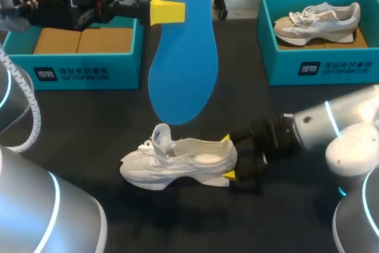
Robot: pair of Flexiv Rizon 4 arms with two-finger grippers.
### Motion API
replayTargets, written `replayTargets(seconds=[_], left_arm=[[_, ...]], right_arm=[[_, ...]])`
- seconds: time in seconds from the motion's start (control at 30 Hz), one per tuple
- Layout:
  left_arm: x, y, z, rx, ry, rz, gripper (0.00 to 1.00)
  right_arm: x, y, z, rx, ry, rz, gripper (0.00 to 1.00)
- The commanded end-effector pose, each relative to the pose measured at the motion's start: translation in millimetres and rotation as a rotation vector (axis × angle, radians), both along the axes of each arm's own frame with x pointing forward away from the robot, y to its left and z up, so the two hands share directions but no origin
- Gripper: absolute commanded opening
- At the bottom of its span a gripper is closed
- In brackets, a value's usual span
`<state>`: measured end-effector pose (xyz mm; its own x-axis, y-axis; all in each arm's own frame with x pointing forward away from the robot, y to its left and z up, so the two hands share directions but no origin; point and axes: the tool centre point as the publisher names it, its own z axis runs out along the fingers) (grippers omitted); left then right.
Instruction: Take the shoe out of the shoebox, open the shoe tongue, remove and reinsert the insole, then place the shoe into the shoebox
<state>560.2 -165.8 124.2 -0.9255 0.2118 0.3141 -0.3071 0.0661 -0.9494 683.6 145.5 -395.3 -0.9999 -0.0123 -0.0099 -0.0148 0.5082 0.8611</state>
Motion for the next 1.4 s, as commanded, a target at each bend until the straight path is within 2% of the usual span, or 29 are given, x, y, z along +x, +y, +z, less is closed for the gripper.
replayTargets(seconds=[0.03,0.27,0.57,0.77,1.03,1.2,1.4], left_arm=[[-0.2,-0.8,-0.4,0.001,-0.001,0.000,0.00],[-0.2,-0.8,-0.4,0.001,-0.001,0.000,0.00],[-0.2,-0.8,-0.4,0.001,-0.001,0.000,0.00],[-0.2,-0.8,-0.4,0.001,-0.001,0.000,0.00],[-0.2,-0.8,-0.4,0.001,-0.001,0.000,0.00],[-0.2,-0.8,-0.4,0.001,-0.001,0.000,0.00],[-0.2,-0.8,-0.4,0.001,-0.001,0.000,0.00]], right_arm=[[5.8,-5.6,17.3,-0.348,0.054,0.066,1.00],[10.0,-7.1,39.2,-0.642,0.041,0.091,1.00],[7.4,-6.9,58.3,-0.895,0.034,0.109,1.00],[4.8,-6.7,68.8,-1.095,0.070,0.112,1.00],[2.0,-3.7,71.2,-1.261,0.095,0.051,1.00],[3.0,-4.1,73.5,-1.340,0.069,-0.012,1.00],[1.6,-0.5,73.0,-1.342,0.042,-0.017,1.00]])
